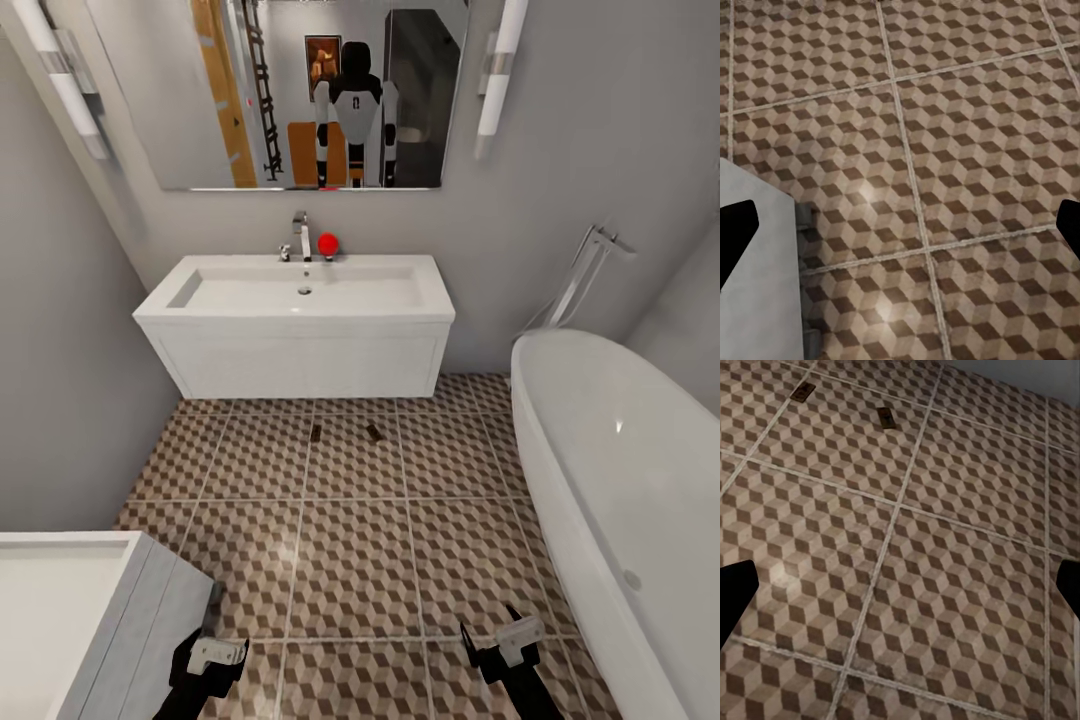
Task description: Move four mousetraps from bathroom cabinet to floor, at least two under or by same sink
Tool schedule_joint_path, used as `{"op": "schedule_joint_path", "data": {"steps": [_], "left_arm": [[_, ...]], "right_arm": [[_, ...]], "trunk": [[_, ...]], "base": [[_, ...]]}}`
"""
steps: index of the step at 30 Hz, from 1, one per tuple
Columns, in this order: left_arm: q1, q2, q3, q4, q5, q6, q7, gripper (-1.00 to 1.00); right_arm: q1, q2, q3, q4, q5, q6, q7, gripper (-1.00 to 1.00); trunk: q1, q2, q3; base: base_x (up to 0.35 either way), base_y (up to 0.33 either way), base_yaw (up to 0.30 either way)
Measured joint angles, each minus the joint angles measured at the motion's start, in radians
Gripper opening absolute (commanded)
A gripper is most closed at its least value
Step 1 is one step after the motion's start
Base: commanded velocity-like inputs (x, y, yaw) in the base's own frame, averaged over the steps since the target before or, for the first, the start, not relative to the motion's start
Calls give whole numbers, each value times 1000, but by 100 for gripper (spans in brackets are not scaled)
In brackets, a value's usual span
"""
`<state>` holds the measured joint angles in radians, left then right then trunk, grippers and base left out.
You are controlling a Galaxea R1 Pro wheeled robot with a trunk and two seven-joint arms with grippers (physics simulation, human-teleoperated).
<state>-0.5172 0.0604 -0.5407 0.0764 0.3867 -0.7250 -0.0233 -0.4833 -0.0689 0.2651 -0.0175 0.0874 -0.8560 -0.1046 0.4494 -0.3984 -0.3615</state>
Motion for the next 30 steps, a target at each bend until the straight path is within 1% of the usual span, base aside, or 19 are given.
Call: {"op": "schedule_joint_path", "data": {"steps": [22,30], "left_arm": [[0,0,0,0,0,0,1,100],[1,0,0,0,-1,0,0,100]], "right_arm": [[0,0,0,0,0,0,0,100],[0,-4,-1,0,0,0,0,100]], "trunk": [[0,0,35],[0,0,38]], "base": [[0,0,0],[0,0,0]]}}
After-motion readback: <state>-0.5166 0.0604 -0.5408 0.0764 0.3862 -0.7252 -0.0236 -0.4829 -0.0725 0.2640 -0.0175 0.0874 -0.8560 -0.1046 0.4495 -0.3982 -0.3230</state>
